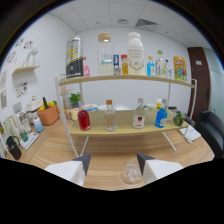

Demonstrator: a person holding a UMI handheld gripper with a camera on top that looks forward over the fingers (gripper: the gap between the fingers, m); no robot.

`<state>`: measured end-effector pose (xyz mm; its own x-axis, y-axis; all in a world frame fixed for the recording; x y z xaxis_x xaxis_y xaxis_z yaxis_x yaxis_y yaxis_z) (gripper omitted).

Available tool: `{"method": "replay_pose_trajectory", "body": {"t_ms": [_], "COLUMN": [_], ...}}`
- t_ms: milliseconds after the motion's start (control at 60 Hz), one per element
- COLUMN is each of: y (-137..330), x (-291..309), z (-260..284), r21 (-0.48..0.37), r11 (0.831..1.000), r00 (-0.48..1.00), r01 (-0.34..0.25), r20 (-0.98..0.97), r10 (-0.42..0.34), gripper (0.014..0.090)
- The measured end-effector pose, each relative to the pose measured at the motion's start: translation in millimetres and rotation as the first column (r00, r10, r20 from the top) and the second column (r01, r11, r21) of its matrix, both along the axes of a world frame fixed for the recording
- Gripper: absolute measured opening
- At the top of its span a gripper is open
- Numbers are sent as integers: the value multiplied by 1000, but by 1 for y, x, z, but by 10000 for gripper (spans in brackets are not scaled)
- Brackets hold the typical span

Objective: Make me a cup of Mount Fuji.

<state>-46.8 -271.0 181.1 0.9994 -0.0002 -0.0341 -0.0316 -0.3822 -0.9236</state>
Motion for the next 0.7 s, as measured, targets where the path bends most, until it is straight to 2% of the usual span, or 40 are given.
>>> {"method": "replay_pose_trajectory", "body": {"t_ms": [167, 317, 467, 550, 617, 667, 700], "y": [57, 110, 148, 160, 165, 166, 168], "x": [-16, -13, -7, -7, -9, -8, -8], "z": [24, 30, 20, 9, 1, -1, -1], "r21": [93, 133, 125, 100, 85, 87, 91], "r11": [995, 991, 992, 995, 996, 996, 996], "r00": [999, 1000, 1000, 1000, 999, 999, 999], "r01": [-37, -19, 4, 9, 1, 0, 4], "r20": [8, 3, 6, 23, 37, 42, 49], "r10": [36, 19, -5, -11, -5, -4, -8], "gripper": [865, 849, 676, 529, 481, 390, 371]}}
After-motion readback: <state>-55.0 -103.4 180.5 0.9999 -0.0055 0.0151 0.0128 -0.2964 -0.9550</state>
